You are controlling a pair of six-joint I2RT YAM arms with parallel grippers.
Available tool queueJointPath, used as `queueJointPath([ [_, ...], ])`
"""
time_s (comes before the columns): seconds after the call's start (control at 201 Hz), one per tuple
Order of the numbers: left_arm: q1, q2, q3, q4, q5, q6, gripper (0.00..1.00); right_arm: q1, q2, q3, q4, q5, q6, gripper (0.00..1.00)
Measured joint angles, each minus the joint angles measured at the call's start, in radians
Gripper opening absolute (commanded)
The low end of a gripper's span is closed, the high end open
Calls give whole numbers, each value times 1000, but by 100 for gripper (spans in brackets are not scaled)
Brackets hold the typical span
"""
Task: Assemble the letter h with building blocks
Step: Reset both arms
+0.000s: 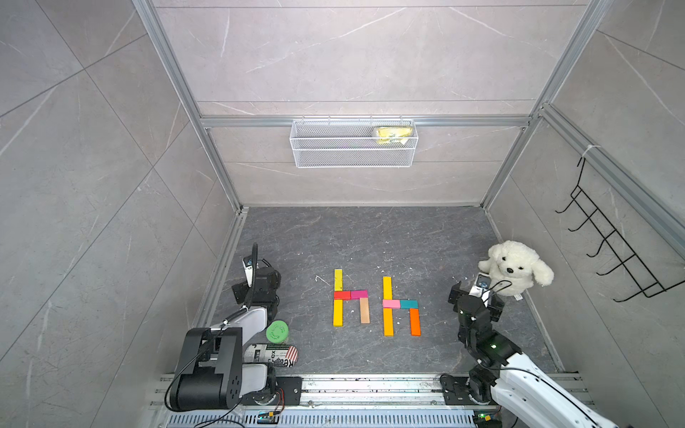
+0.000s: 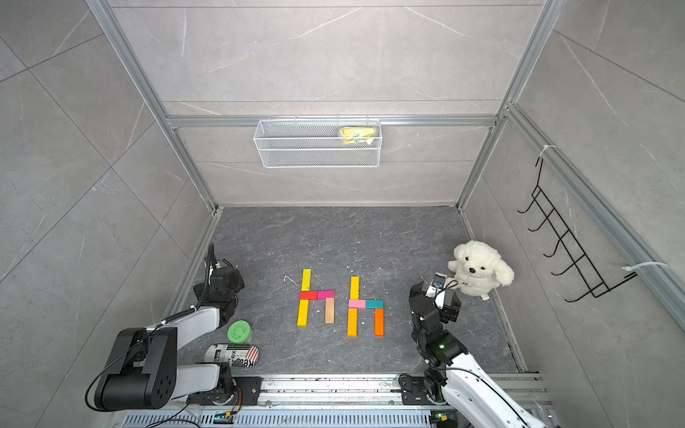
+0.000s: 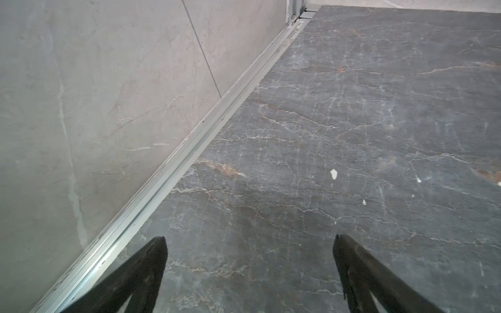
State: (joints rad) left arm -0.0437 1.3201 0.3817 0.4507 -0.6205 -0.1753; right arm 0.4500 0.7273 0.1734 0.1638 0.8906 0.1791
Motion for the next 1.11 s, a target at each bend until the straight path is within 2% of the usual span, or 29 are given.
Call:
queueJointPath([
  [0.105, 0, 27, -46, 148, 34, 32, 100, -82, 316, -7, 248, -137, -72, 100],
  [0.249, 0, 83, -62, 238, 92, 68, 100, -235, 645, 214, 307, -439, -104, 100],
  [0.338, 1, 104, -57, 267, 157, 95, 100, -308, 717, 304, 382, -603, -132, 100],
  [0.453, 21, 161, -46, 322, 248, 110, 100, -393, 761, 215, 639, -761, -134, 100],
  [0.587, 55, 189, -48, 346, 297, 112, 100, -413, 807, 124, 716, -823, -130, 100],
  [0.831, 58, 190, -48, 365, 329, 112, 100, -413, 809, 122, 818, -862, -130, 100],
  [1.11, 58, 190, -48, 366, 335, 112, 100, -413, 809, 122, 844, -873, -130, 100],
])
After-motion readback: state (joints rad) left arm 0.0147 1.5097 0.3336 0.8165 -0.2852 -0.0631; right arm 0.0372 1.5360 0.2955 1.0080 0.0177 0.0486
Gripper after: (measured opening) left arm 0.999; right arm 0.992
